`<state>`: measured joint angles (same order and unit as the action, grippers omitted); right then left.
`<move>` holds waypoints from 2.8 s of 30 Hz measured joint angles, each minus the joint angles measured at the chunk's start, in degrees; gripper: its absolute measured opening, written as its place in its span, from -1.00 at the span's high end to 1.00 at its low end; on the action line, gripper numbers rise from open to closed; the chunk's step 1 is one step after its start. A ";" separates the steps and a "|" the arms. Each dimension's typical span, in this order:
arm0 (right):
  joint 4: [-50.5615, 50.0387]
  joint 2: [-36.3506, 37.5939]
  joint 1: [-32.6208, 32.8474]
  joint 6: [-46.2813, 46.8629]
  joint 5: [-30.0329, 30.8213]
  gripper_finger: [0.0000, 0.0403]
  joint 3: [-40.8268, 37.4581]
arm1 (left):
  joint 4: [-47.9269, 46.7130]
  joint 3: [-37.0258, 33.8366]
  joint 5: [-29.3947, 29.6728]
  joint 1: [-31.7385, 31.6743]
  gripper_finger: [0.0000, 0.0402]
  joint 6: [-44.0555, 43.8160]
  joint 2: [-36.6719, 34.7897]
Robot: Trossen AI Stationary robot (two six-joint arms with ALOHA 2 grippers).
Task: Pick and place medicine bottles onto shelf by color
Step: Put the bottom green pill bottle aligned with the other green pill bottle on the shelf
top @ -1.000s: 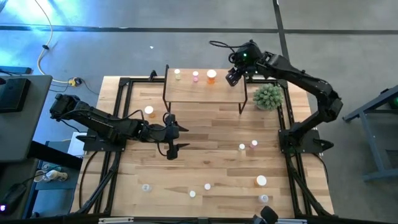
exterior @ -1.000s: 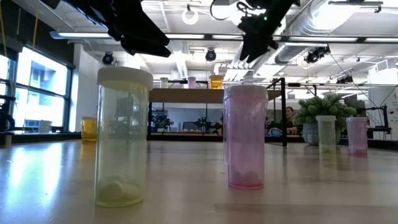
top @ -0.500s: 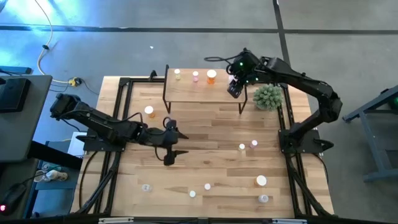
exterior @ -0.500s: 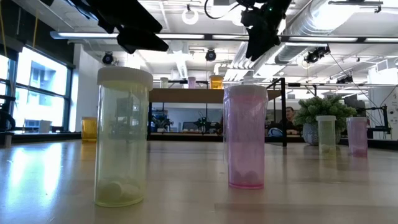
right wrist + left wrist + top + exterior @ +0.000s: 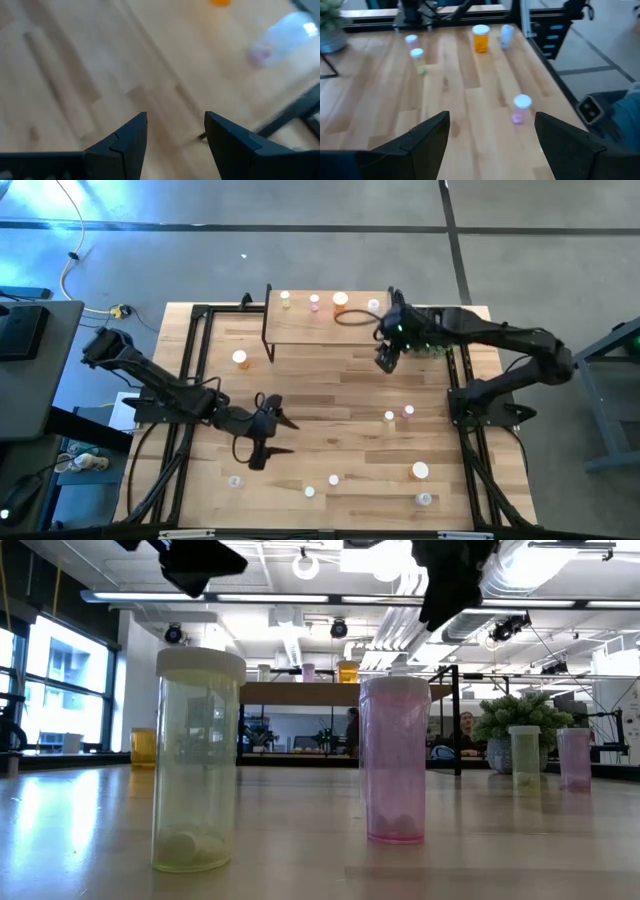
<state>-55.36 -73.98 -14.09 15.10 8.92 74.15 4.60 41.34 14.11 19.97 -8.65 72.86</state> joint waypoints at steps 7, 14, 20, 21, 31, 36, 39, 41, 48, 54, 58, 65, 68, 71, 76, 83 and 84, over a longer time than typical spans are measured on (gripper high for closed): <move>5.74 2.51 7.52 5.67 0.75 0.07 -6.03 | 6.29 0.07 0.00 3.39 -0.41 0.09 3.80; 5.56 2.52 12.25 8.97 7.56 0.07 -6.84 | 12.20 0.01 0.05 7.16 -0.41 -0.35 8.91; 6.77 2.52 14.34 9.09 9.44 0.07 -6.84 | 18.02 0.02 1.31 8.67 -0.41 -0.27 14.80; 6.94 2.52 14.51 9.08 9.58 0.07 -6.84 | 18.89 0.02 1.41 8.68 -0.41 -0.50 15.88; 6.87 2.52 14.65 9.09 10.15 0.07 -6.84 | 27.36 0.01 1.42 10.36 -0.41 -1.96 25.23; 6.87 2.52 14.65 9.08 10.13 0.07 -6.84 | 30.44 0.02 1.71 10.53 -0.41 -2.80 28.21; 6.88 2.51 14.65 9.09 10.11 0.07 -6.84 | 30.53 0.51 1.71 10.45 -0.41 -2.79 30.17; 6.88 2.52 14.65 9.09 10.11 0.07 -6.84 | 30.79 1.73 1.51 10.45 -0.41 -2.80 31.61; 6.87 2.50 14.65 9.07 10.04 0.07 -6.84 | 27.03 6.26 0.18 10.45 -0.41 -1.25 35.69; 6.81 2.50 14.65 9.07 10.02 0.07 -6.84 | 26.22 7.65 0.48 10.25 -0.41 -1.24 36.20; 6.81 2.50 14.65 9.02 10.02 0.07 -6.84 | 26.03 7.67 -0.09 9.45 -0.41 -2.30 36.21; 6.79 2.47 14.65 8.89 10.00 0.07 -6.84 | 26.46 8.10 -1.59 8.75 -0.41 -4.46 38.38; 6.77 2.47 14.62 8.89 10.00 0.07 -6.84 | 26.51 8.50 -1.77 8.83 -0.40 -4.11 38.38; 6.77 2.47 14.62 8.89 10.00 0.07 -6.84 | 26.44 8.57 -1.71 8.81 -0.36 -3.32 38.38; 6.76 2.47 14.62 8.89 10.02 0.07 -6.84 | 26.47 8.63 -1.81 8.83 -0.11 -3.25 38.38; 6.74 2.47 14.62 8.87 10.00 0.07 -6.84 | 26.51 8.63 -1.92 8.85 0.27 -3.19 38.38; 6.74 2.47 14.62 8.87 10.00 0.07 -6.84 | 26.51 8.63 -1.92 8.85 0.31 -3.19 38.38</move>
<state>-48.62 -71.50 0.54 23.96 18.92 67.31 31.11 49.98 12.19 28.82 -11.84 111.24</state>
